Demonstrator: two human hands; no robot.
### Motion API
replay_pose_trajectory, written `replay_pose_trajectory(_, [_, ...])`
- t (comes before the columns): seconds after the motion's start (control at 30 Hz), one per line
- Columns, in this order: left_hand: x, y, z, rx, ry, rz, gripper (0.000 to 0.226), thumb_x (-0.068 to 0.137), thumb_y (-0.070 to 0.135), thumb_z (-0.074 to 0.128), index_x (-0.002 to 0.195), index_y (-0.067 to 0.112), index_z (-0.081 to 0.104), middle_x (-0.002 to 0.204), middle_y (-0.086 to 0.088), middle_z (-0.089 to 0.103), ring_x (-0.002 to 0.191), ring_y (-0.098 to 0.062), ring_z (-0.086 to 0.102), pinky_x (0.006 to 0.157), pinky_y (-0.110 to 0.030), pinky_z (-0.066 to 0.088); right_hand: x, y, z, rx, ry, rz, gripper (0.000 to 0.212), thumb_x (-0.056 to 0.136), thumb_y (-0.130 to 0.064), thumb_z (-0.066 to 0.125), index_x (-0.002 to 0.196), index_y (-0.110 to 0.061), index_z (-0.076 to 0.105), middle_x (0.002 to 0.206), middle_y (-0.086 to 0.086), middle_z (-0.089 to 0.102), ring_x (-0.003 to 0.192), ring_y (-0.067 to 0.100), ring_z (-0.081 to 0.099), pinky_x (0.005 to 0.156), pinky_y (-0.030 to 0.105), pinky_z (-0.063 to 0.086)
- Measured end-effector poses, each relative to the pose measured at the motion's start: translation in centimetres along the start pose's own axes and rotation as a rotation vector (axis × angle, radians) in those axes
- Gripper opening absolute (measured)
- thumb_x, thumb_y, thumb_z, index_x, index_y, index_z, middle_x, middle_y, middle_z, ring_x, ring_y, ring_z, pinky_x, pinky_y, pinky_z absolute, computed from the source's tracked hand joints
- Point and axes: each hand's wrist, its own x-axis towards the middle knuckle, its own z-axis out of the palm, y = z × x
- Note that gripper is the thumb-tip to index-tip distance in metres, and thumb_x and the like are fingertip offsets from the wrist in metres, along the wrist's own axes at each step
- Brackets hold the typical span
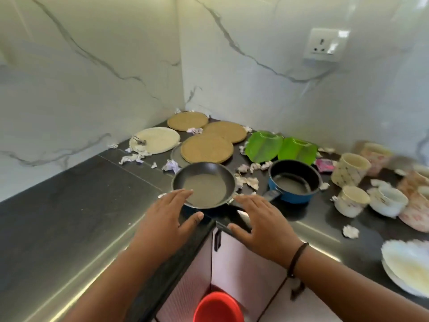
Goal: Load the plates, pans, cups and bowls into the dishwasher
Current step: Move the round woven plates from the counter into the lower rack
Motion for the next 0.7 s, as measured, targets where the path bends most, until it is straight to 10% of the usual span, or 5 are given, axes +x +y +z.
replay_pose_trajectory(0.3, [12.8,-2.6,1.7,-0.031,-0.049,-0.245,0.059,0.088,0.057,0.054,0.138,0.027,0.044,0.141,0.004,0.047,0.128,-0.016,0.044,0.104,-0.032,0.035,16.3,7.7,-0.2,0.29,-0.1,0.191,0.066,0.082,-0.05,0.062,0.138,-0.022,0.041,0.14,0.002,0.048,0.126,0.02,0.046,0.099,0.032,0.037])
replay_pose_trajectory(0.5, [19.4,-6.0,2.7,-0.325,-0.025,-0.489,0.052,0.085,0.047,0.063,0.13,0.024,0.052,0.13,-0.001,0.056,0.118,-0.018,0.054,0.098,-0.036,0.044,25.0,10.7,2.2,0.625,-0.184,0.501,0.051,0.08,-0.041,0.067,0.123,-0.018,0.05,0.103,-0.002,0.056,0.086,0.013,0.055,0.072,0.029,0.042])
replay_pose_trajectory(0.7, [27.4,-10.1,4.3,-0.822,-0.008,-0.724,0.013,0.09,0.024,0.064,0.095,0.012,0.063,0.08,-0.006,0.054,0.071,-0.018,0.048,0.064,-0.031,0.04,29.9,12.5,4.3,0.708,-0.149,0.687,0.03,0.081,-0.02,0.069,0.062,-0.014,0.046,0.057,0.002,0.041,0.055,0.02,0.039,0.056,0.027,0.03])
